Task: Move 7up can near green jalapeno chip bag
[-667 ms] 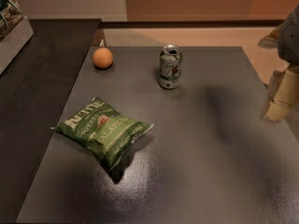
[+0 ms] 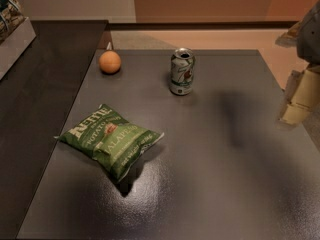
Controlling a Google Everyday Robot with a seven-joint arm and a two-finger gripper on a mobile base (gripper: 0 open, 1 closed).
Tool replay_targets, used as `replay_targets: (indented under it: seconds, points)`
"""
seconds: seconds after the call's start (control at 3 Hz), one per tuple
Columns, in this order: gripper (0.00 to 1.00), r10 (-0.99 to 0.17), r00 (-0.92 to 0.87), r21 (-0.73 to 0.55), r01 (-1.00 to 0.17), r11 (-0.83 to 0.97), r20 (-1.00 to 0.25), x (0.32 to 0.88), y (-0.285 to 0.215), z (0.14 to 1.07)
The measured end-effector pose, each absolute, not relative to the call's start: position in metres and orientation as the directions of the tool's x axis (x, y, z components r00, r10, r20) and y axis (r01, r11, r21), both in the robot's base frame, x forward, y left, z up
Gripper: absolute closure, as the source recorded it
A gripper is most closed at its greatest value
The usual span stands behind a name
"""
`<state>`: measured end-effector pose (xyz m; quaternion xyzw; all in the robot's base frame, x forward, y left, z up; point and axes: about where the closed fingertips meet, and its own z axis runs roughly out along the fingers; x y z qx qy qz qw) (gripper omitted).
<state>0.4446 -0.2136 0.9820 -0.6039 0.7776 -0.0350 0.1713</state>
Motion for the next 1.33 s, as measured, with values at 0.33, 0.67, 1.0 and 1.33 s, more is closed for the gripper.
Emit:
replay_targets:
  seconds: [0.33, 0.67, 1.0, 1.33]
  points:
    - [0.00, -0.937, -0.207, -0.266, -0.921, 0.284, -0.283, 0.470, -0.207, 0.982]
    - [0.00, -0.916, -0.208, -0.261, -0.916, 0.305, -0.343, 0.502, -0.200, 0.978]
    - [0.00, -0.888, -0.218, -0.251, -0.907, 0.337, -0.405, 0.545, -0.192, 0.965]
    - [0.00, -0.864, -0.202, -0.234, -0.912, 0.338, -0.461, 0.566, -0.170, 0.953]
